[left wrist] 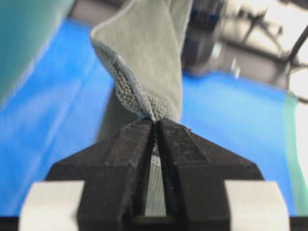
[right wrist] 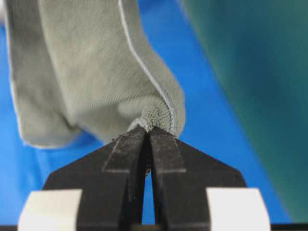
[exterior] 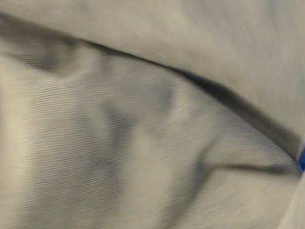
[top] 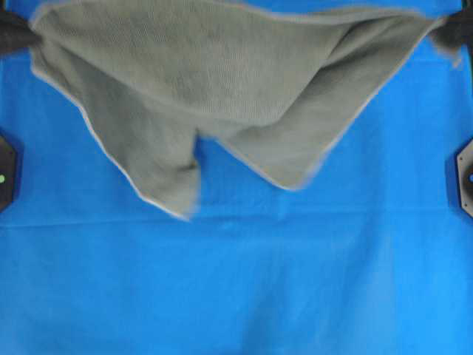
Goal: Fold a large towel.
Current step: 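Lift the towel with both grippers and shake it out flat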
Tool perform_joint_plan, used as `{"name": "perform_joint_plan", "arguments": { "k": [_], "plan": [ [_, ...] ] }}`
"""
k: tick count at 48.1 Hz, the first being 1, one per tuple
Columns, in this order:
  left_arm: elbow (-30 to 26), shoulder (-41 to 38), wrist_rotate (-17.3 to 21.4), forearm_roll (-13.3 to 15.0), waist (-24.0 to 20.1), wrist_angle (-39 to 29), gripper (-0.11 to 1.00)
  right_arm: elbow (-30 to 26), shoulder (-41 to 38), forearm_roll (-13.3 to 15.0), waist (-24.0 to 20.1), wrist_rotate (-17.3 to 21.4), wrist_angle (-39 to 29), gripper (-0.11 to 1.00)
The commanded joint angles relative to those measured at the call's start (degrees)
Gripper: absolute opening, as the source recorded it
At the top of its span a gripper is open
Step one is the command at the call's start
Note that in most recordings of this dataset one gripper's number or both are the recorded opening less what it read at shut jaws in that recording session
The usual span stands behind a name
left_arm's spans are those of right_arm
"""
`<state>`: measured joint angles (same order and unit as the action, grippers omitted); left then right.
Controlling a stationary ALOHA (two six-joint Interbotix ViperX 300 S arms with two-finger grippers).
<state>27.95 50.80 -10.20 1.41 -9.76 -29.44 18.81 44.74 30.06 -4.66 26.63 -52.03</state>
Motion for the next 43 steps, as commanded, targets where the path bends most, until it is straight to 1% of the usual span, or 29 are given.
{"name": "perform_joint_plan", "arguments": {
  "k": [1,7,11,13,16,18,23,28,31,33,40,43],
  "plan": [
    [-5.4,-1.9,0.7,0.0,-0.2,0.0,0.03,-5.0,-0.5,0.4,-0.1,-0.3,0.4,0.01],
    [-9.2,-3.7,1.0,0.1,0.7,-0.4,0.03,-9.0,-0.5,0.3,-0.8,-0.9,1.0,0.01],
    [-11.0,-4.3,0.5,0.3,3.0,-0.3,0.03,-10.4,-0.5,-0.9,-2.3,-0.9,2.7,0.01],
    [-11.6,-4.5,0.4,0.3,4.9,-0.3,0.03,-10.9,-0.4,-1.9,-3.6,-0.9,4.1,0.01],
    [-12.1,-4.7,0.3,0.3,9.3,0.2,0.03,-11.4,-0.4,-3.7,-6.2,-0.9,6.4,0.01],
    [-12.3,-4.9,0.2,0.3,12.0,0.4,0.03,-11.4,-0.4,-4.3,-8.3,-0.9,8.0,0.01],
    [-12.4,-5.6,0.0,0.3,18.1,1.8,0.03,-11.3,-0.6,-4.3,-13.2,-1.0,10.7,0.01],
    [-12.5,-6.7,-0.3,0.3,22.5,4.0,0.03,-11.2,-1.0,-3.9,-15.9,-0.9,12.5,0.01],
    [-12.5,-7.6,-0.5,0.3,24.1,5.3,0.03,-10.9,-1.2,-3.5,-16.3,-0.8,12.6,0.01],
    [-12.6,-8.0,-0.7,0.3,24.3,5.7,0.03,-10.8,-1.4,-3.4,-16.3,-0.8,12.6,0.01],
    [-12.5,-9.1,-0.5,0.3,24.2,5.2,0.03,-10.4,-1.8,-2.3,-16.3,-0.8,12.3,0.01],
    [-12.5,-9.1,-0.4,0.2,23.1,4.7,0.03,-10.1,-2.1,-1.5,-16.3,-0.8,11.6,0.01]
  ]
}}
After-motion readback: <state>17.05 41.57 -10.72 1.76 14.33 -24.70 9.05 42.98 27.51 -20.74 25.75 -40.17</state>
